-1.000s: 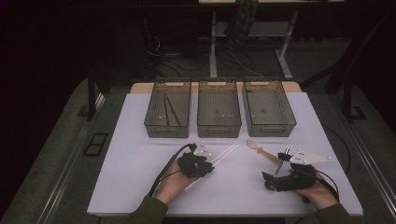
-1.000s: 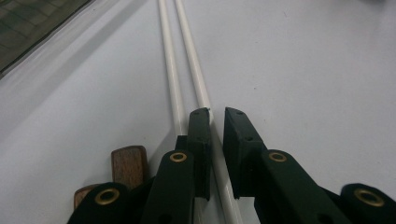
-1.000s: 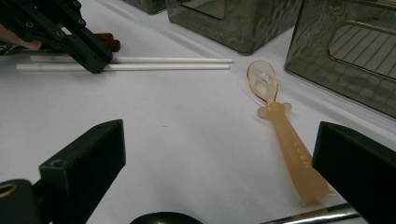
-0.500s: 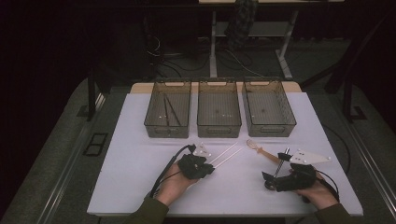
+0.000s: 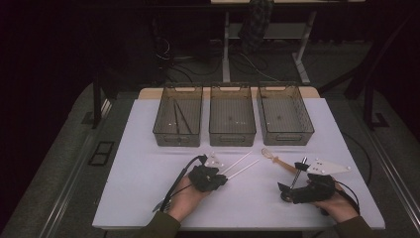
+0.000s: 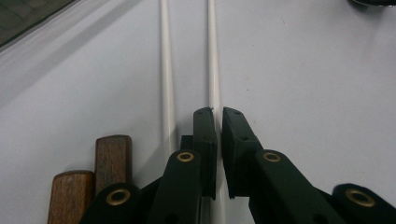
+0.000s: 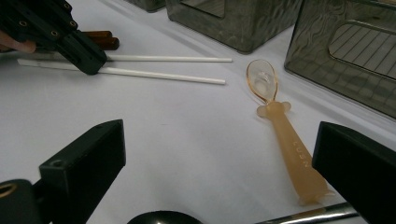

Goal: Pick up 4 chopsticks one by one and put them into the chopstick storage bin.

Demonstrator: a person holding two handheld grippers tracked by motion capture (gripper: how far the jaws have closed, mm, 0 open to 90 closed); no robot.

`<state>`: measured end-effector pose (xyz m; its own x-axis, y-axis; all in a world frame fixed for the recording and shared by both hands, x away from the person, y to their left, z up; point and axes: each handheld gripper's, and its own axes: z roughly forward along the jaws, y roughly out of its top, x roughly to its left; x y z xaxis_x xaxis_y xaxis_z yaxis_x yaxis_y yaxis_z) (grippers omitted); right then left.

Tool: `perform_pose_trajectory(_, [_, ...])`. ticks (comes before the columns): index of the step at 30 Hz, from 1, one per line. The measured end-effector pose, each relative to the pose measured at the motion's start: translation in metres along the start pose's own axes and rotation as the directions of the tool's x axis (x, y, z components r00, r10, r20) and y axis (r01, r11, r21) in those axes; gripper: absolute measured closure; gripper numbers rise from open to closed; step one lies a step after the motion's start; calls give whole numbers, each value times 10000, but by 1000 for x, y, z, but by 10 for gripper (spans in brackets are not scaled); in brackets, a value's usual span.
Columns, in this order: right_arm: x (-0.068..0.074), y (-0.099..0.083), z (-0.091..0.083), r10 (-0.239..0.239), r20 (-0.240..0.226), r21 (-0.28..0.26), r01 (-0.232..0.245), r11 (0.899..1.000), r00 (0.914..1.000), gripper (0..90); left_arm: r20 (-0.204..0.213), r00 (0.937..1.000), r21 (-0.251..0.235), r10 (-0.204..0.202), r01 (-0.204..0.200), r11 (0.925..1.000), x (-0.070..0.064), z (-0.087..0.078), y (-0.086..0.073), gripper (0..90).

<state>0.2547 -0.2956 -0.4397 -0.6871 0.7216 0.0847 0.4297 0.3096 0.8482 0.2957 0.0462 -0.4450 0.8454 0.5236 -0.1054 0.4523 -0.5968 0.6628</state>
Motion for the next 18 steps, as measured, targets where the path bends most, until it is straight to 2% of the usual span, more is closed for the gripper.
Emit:
perform_pose_trajectory(4, [0, 0, 0, -8, -5, 4, 8, 10000, 10000, 27, -20, 10000, 2, 23, -23, 10000, 0, 0, 0, 842])
perform_pose_trajectory(10, [0, 0, 0, 4, -11, 3, -4, 10000, 10000, 27, 217, 9998, -67, -4, 5, 10000, -3, -3, 1, 842])
perform_pose_trajectory(18, [1, 0, 0, -41, -33, 22, 41, 10000, 10000, 27, 481, 9985, -234, -244, 255, 9994, 3, -10, 2, 843])
